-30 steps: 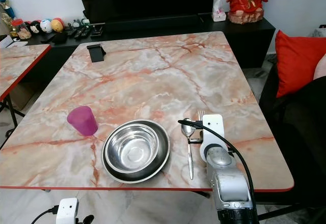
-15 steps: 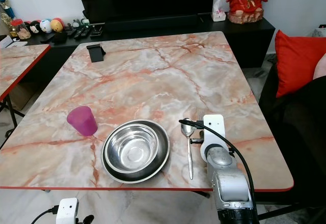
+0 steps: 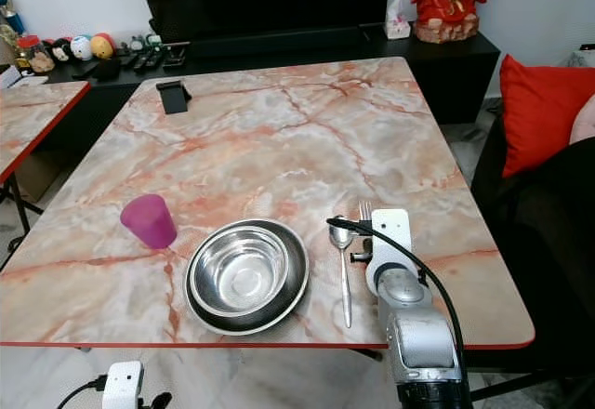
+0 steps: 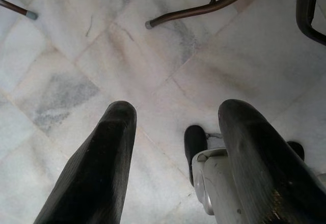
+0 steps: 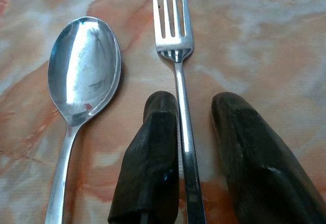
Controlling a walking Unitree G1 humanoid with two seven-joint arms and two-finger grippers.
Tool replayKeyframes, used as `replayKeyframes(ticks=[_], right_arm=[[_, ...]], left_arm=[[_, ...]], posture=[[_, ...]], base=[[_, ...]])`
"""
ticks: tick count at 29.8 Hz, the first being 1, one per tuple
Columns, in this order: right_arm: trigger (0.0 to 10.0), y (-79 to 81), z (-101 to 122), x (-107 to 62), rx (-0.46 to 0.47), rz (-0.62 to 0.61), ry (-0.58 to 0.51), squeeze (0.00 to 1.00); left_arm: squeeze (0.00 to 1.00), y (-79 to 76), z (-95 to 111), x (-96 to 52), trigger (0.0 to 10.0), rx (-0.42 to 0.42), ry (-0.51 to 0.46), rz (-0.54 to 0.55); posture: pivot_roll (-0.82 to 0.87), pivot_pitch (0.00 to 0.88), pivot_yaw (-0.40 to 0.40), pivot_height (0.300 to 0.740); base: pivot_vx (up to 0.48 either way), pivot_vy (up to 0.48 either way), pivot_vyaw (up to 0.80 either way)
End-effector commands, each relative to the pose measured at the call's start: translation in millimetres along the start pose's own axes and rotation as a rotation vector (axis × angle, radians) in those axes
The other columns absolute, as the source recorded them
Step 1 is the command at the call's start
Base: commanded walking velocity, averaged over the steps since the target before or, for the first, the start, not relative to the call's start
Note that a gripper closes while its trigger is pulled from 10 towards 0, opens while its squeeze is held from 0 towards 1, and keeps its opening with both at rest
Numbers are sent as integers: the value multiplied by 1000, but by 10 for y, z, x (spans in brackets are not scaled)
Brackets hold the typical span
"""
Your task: Setting the table
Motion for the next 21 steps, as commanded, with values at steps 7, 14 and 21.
replayKeyframes(ticks=[7, 14, 21], right_arm=[[10000, 31, 78, -35, 24, 26, -24, 0], [10000, 27, 127, -51, 29, 28, -36, 0], [10000, -8, 176, -57, 36, 10, -49, 0]], left_arm=[[0, 55, -7, -5, 10000, -3, 16, 14], [0, 52, -4, -4, 10000, -2, 16, 12], [0, 52, -2, -4, 10000, -3, 16, 13]], posture=[[-114, 0, 112, 740], [-114, 0, 112, 740], [-114, 0, 112, 740]], base=[[0, 0, 0], [0, 0, 0], [0, 0, 0]])
Point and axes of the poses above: a point about 5 cm out from each wrist's last joint towards the gripper, its own x axis pointing out of the wrist towards the gripper, its own z axis along the axis of the wrist's last joint, y = z × x, the point moved 1 cm from there along x, pointing out of the wrist towards the gripper, and after that the axes turned 10 degrees about -x, right-handed, at the moved point
